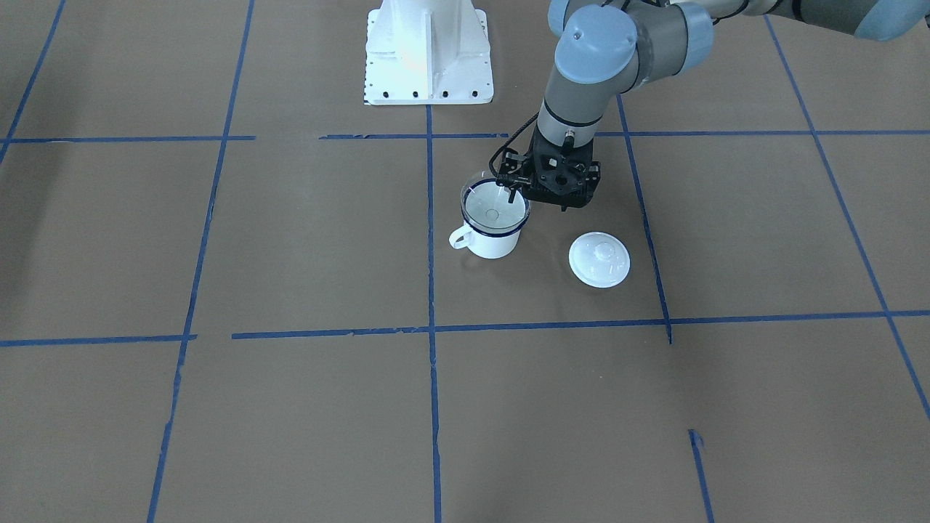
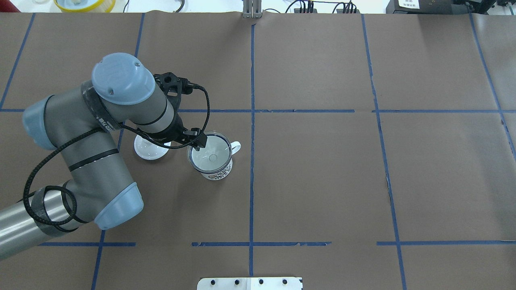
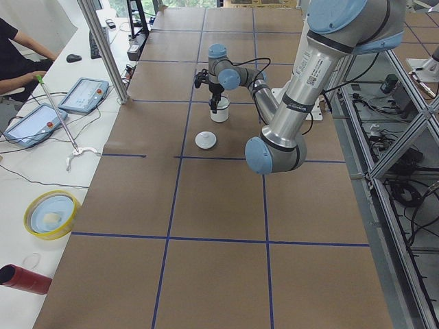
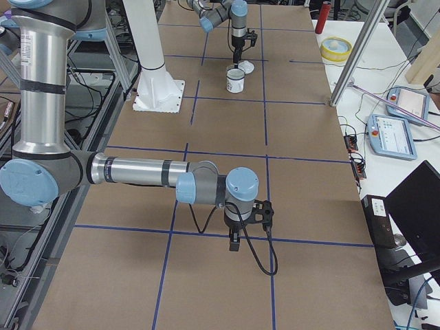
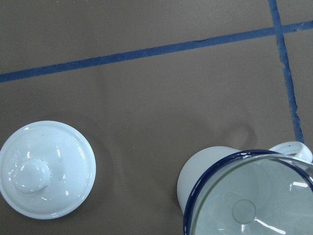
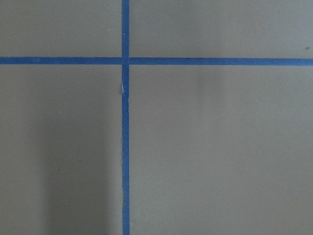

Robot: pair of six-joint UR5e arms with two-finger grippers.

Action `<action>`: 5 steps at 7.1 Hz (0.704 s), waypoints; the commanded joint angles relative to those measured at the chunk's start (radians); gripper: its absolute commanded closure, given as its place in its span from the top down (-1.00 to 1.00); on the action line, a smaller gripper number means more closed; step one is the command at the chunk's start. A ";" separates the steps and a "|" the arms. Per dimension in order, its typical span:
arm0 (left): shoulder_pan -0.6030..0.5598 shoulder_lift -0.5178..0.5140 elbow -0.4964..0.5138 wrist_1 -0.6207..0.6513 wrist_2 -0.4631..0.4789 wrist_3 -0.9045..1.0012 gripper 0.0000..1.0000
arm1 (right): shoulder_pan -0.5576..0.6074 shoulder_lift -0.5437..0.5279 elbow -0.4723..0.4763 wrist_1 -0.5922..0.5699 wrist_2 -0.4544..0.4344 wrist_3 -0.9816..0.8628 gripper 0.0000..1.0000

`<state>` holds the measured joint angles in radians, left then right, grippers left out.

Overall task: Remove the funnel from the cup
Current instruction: 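Move the left gripper over the mug and grasp the clear funnel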

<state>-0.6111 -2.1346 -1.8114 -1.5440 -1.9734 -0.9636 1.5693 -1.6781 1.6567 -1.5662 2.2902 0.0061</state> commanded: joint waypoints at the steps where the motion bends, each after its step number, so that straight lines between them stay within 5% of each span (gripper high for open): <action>1: 0.008 -0.011 0.018 -0.024 0.001 -0.026 -0.02 | 0.000 0.000 0.000 0.000 0.000 0.000 1.00; 4: 0.008 -0.019 0.014 -0.022 -0.007 -0.027 -1.00 | 0.000 0.001 0.000 0.000 0.000 0.000 1.00; 5: 0.008 -0.018 0.009 -0.022 -0.005 -0.024 -1.00 | 0.000 0.001 0.000 0.000 0.000 0.000 1.00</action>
<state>-0.6029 -2.1526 -1.7986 -1.5664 -1.9790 -0.9900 1.5693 -1.6771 1.6567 -1.5662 2.2902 0.0061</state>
